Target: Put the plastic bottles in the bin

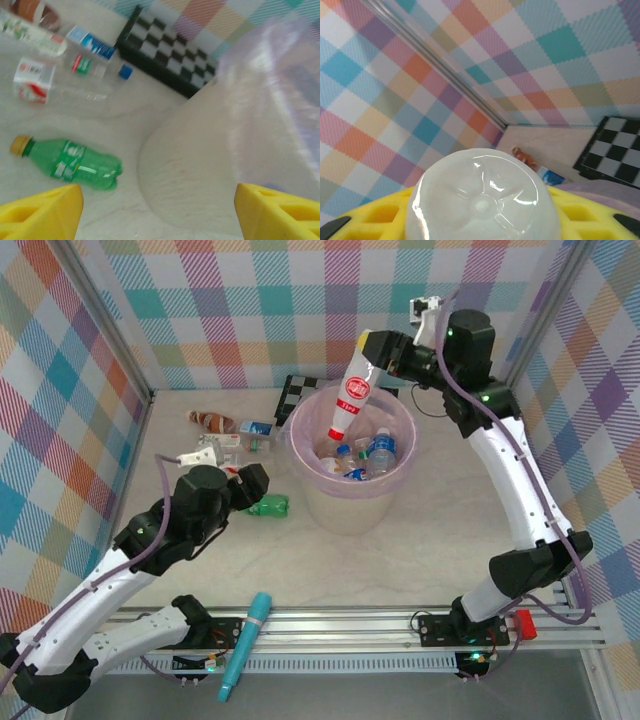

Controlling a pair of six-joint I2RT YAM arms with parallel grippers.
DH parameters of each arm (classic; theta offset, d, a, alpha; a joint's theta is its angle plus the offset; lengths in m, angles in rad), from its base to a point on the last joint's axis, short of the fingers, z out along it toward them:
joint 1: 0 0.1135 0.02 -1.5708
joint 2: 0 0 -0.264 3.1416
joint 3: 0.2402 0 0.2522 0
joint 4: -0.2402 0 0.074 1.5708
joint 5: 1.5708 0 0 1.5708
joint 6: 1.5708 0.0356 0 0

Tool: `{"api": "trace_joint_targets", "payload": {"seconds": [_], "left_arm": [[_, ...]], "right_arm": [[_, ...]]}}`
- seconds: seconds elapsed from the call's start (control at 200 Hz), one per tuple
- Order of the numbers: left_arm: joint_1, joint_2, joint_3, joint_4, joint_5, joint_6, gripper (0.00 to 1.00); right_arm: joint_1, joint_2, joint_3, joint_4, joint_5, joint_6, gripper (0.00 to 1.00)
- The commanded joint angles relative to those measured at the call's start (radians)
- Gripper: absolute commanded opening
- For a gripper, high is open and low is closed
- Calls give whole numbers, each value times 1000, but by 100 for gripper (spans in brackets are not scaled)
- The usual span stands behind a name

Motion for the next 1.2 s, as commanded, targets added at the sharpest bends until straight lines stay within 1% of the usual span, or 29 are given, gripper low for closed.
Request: {"api": "trace_joint_targets", "payload": {"seconds": [0.0,0.27,0.415,0.595,0.875,0.92,1.01,1.195], "left_arm": [[20,3,-57,-22,-4,-113,80],[68,78,-143,41,76,-154,84],[83,98,-190,77,101,-170,85],[95,119,-215,92,121,-177,84],[101,170,-235,119,142,-188,85],[102,181,-236,123,147,-186,85],[103,194,-236,128,149,-185,85],[103,205,-236,129,148,-181,85]], "right_arm": [[14,-12,-81,129,78,-51,42],[89,39,-195,154,99,-110,42],[107,56,-284,192,115,-115,43],[130,87,-341,175,144,-116,43],[139,99,-444,178,196,-67,46],[139,101,-449,170,200,-58,49],[139,97,-447,157,204,-43,60],[139,68,-390,78,225,-44,75]]}}
